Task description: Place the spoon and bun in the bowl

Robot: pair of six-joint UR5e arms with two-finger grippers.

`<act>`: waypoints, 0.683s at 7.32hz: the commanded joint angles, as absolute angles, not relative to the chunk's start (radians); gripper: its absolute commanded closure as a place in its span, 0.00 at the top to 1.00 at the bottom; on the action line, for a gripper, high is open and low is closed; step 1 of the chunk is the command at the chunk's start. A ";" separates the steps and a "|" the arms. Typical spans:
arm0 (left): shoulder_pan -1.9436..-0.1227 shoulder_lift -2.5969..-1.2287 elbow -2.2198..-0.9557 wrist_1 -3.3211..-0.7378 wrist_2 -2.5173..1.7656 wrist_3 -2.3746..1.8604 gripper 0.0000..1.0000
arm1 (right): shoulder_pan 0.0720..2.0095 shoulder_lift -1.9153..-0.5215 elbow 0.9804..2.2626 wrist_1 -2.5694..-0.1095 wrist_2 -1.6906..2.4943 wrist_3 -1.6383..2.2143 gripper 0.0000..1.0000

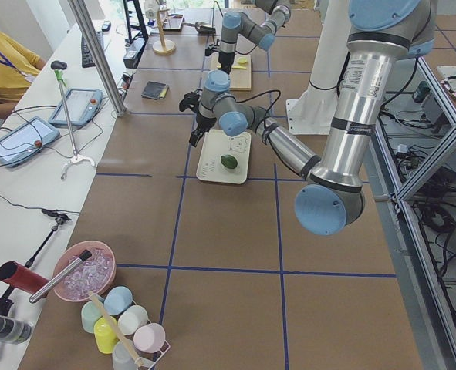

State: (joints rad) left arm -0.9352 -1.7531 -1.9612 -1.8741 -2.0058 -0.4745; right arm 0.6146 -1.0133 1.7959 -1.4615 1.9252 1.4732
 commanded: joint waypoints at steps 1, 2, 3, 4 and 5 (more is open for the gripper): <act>-1.157 -1.648 -1.933 -1.876 -2.140 -0.217 1.00 | 0.795 -1.232 1.928 -1.465 2.086 1.204 1.00; -1.310 -1.641 -1.845 -1.876 -2.269 -0.045 1.00 | 0.892 -1.320 1.933 -1.468 2.133 1.028 1.00; -1.410 -1.625 -1.786 -1.867 -2.314 0.112 1.00 | 0.998 -1.419 1.936 -1.463 2.166 0.827 1.00; -1.486 -1.612 -1.779 -1.862 -2.315 0.151 1.00 | 1.102 -1.504 1.936 -1.459 2.210 0.651 1.00; -1.559 -1.592 -1.763 -1.830 -2.316 0.159 1.00 | 1.214 -1.576 1.936 -1.459 2.276 0.491 1.00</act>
